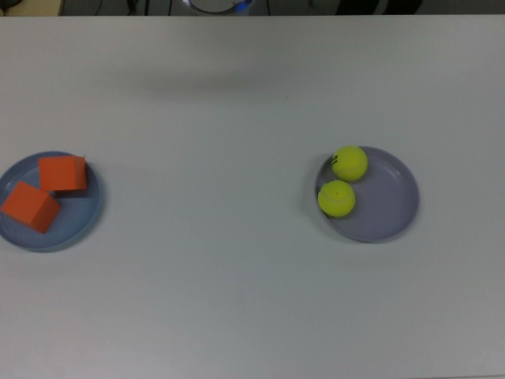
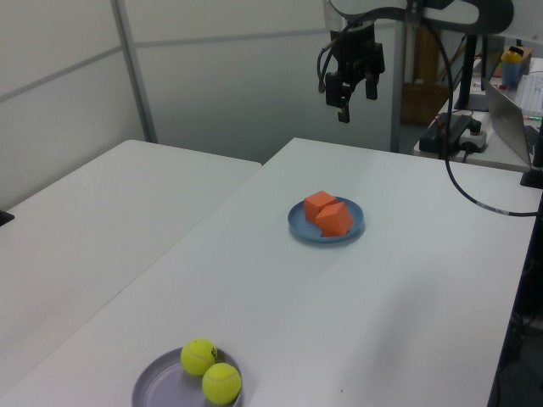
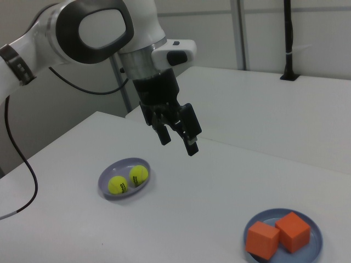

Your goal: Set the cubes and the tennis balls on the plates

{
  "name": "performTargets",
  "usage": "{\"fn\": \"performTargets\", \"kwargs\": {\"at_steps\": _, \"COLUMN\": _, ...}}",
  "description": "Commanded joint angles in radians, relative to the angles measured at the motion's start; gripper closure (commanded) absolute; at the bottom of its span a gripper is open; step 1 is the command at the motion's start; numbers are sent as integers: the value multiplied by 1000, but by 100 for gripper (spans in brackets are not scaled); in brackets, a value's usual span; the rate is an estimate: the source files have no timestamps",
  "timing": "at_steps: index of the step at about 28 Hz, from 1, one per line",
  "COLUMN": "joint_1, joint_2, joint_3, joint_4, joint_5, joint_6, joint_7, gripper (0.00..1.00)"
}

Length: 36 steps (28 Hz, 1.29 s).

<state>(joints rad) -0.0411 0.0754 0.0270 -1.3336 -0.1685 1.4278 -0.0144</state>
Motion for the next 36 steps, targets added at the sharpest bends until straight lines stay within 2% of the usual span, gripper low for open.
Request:
{"fn": "performTargets", "kwargs": {"at_steps": 1, "joint_1": -7, "joint_2": -22, "joint_3": -1, "joint_4": -13, "joint_5": 9, "joint_6": -17, "joint_7": -24, "gripper": 0}}
{"fn": "performTargets", "kwargs": {"at_steps": 27, "joint_1": -3, "joint_2": -23, "joint_3": 11, "joint_4": -15, "joint_5": 11, "joint_6": -23, "joint_7": -27, "gripper": 0}}
{"fn": "performTargets", "kwargs": {"at_steps": 36, "joint_1": -5, "joint_2": -16, "joint_3": 4, "joint_4": -16, "joint_5": 14, "joint_6": -50, "joint_7": -30, "gripper": 0}}
